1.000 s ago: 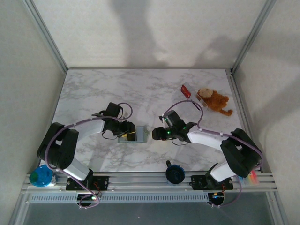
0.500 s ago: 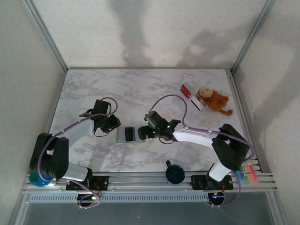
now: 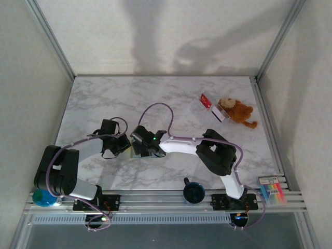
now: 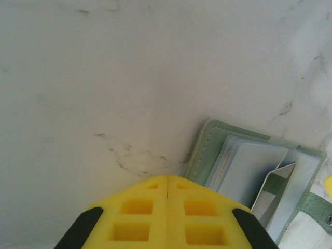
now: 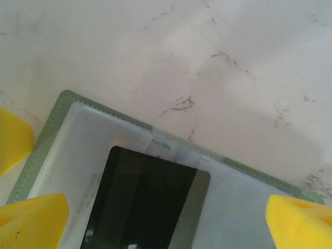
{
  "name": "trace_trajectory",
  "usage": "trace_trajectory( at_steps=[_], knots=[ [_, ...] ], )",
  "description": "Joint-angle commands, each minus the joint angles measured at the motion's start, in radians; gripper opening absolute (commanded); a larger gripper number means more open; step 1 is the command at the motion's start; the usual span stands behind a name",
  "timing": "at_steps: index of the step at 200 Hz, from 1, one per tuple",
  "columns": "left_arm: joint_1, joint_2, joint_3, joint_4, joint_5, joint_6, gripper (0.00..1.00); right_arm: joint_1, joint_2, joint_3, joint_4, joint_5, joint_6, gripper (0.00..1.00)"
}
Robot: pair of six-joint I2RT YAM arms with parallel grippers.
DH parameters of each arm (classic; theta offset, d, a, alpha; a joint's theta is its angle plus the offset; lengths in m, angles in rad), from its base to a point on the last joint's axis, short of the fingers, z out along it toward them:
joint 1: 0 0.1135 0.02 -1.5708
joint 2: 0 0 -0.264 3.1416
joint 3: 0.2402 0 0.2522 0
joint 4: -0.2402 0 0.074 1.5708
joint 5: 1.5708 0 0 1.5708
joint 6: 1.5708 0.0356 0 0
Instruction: Put the credit cards into the card holder
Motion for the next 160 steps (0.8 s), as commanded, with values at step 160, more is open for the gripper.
trace_trajectory(
  at_steps=[160],
  knots=[
    [-0.040,-0.110,-0.036,0.154,0.242,-0.101,0.00,-0.036,-0.079,-0.104,-0.015,-0.006,0.101,0.90]
  ],
)
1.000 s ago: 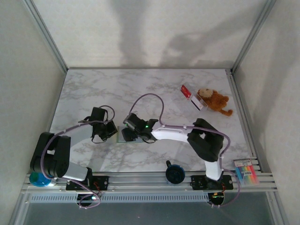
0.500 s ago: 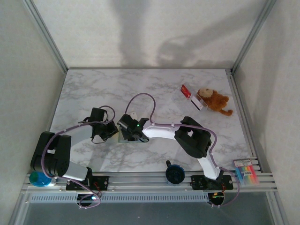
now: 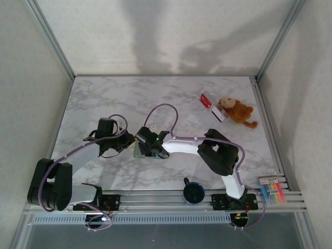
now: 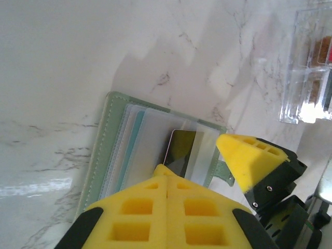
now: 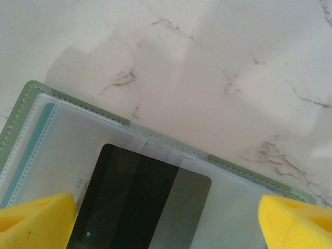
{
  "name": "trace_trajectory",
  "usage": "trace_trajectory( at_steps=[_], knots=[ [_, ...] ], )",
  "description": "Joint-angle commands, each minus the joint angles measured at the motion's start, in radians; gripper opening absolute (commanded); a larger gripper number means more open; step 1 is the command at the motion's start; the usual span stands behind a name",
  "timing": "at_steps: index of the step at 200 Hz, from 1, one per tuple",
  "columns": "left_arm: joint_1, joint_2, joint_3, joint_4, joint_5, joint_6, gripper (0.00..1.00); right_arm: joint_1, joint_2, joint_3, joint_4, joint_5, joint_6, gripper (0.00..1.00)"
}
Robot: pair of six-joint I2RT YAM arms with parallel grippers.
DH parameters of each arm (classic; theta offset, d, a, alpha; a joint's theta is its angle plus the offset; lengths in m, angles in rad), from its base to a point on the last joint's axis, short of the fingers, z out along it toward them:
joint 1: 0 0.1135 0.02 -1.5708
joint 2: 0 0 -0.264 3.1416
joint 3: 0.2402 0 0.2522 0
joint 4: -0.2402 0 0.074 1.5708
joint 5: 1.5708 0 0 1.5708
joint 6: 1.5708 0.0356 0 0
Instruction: Put the credit cards into the card holder
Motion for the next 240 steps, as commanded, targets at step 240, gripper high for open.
trace_trajectory(
  at_steps=[240],
  knots=[
    [-0.128,0.230,0.026,0.101,0.044,0.007,0.00,-0.051,-0.083,-0.105,0.034,-0.069,0.073,0.72]
  ],
)
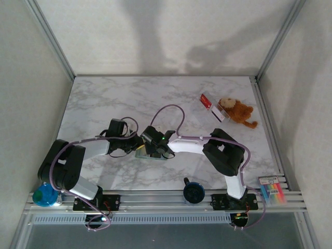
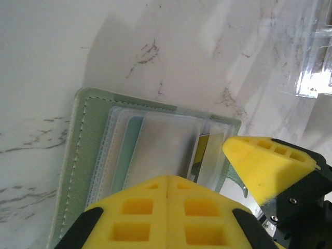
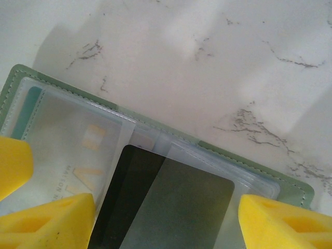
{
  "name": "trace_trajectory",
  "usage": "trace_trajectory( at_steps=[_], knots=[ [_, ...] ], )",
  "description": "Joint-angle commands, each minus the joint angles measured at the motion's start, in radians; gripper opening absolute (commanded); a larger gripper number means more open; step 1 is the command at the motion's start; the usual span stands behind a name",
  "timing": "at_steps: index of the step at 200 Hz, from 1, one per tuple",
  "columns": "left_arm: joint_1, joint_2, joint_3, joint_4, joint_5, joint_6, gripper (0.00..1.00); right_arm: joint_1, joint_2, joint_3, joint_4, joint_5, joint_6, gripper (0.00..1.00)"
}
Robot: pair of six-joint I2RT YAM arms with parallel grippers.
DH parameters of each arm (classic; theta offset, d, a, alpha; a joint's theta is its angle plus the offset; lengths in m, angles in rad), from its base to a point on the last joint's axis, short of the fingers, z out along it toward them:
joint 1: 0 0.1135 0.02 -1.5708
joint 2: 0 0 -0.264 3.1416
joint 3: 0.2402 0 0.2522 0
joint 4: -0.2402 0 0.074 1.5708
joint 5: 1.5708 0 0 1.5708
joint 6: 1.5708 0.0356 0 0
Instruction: Put the credit cards into the card holder
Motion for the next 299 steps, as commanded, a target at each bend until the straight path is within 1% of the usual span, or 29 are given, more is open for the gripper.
trace_trajectory(
  at_steps=[1,58,87,103,129,169,212,246,299],
  knots=[
    [-0.027,0.017,0.011,-0.059,-0.003,0.015,0.00,-0.018,-0.023,-0.016,0.010,0.007,0.035,0.72],
    [-0.038,0.029,0.030,-0.094,-0.031,0.035,0.00,-0.018,-0.029,-0.008,-0.046,0.066,0.063,0.72],
    [-0.042,0.057,0.045,-0.101,-0.033,0.042,0.00,-0.019,-0.028,-0.002,-0.071,0.097,0.079,0.75],
    [-0.051,0.066,0.047,-0.093,-0.028,0.040,0.00,-0.019,-0.033,0.003,-0.075,0.093,0.084,0.77],
    [-0.058,0.078,0.065,-0.097,-0.029,0.048,0.00,-0.020,-0.056,-0.003,-0.073,0.096,0.088,0.83],
    [-0.062,0.069,0.079,-0.109,-0.037,0.047,0.00,-0.033,-0.087,-0.016,-0.065,0.094,0.105,0.86],
    [-0.069,0.000,0.078,-0.120,-0.049,0.035,0.00,-0.054,-0.078,-0.041,-0.030,0.042,0.127,0.87],
    [-0.079,0.029,0.093,-0.111,-0.027,0.038,0.00,-0.063,-0.043,-0.052,-0.014,0.024,0.135,0.86],
    [-0.083,0.088,0.101,-0.089,-0.029,0.050,0.00,-0.064,-0.006,-0.064,-0.013,0.028,0.141,0.86]
  ],
)
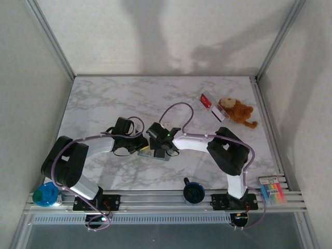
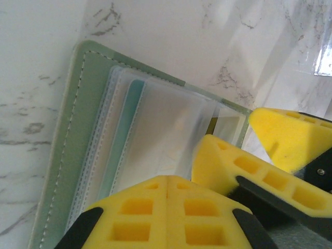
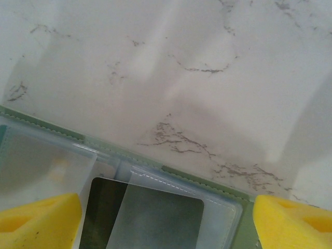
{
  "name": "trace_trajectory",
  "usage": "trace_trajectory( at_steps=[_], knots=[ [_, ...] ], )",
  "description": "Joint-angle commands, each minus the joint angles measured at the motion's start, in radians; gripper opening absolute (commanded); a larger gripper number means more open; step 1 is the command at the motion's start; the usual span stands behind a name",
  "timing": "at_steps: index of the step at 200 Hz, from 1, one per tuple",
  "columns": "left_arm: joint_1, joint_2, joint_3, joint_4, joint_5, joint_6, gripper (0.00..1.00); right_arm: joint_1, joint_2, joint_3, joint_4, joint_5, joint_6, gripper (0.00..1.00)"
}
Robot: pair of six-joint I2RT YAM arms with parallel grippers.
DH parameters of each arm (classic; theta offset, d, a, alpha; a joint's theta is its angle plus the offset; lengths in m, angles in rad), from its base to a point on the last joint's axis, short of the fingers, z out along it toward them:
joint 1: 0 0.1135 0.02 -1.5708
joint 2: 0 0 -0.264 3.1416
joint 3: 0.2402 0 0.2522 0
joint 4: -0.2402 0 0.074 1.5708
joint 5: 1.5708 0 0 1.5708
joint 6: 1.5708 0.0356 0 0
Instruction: Put the credit cards into the card holder
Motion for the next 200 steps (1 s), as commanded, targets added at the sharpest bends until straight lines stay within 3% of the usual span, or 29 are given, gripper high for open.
trace_trajectory(
  at_steps=[1,72,132,200],
  knots=[
    [-0.007,0.039,0.018,0.002,-0.001,0.022,0.00,-0.005,0.024,-0.025,-0.001,0.002,0.023,0.86],
    [0.001,0.058,-0.024,-0.037,-0.105,0.037,0.00,-0.003,-0.031,-0.098,-0.024,0.083,0.041,0.86],
    [0.006,0.019,-0.049,-0.052,-0.120,0.028,0.00,-0.002,-0.081,-0.145,-0.016,0.103,0.066,0.86],
    [0.006,-0.013,-0.080,-0.039,-0.104,0.003,0.00,-0.002,-0.180,-0.128,-0.029,0.023,0.044,0.88]
  ],
)
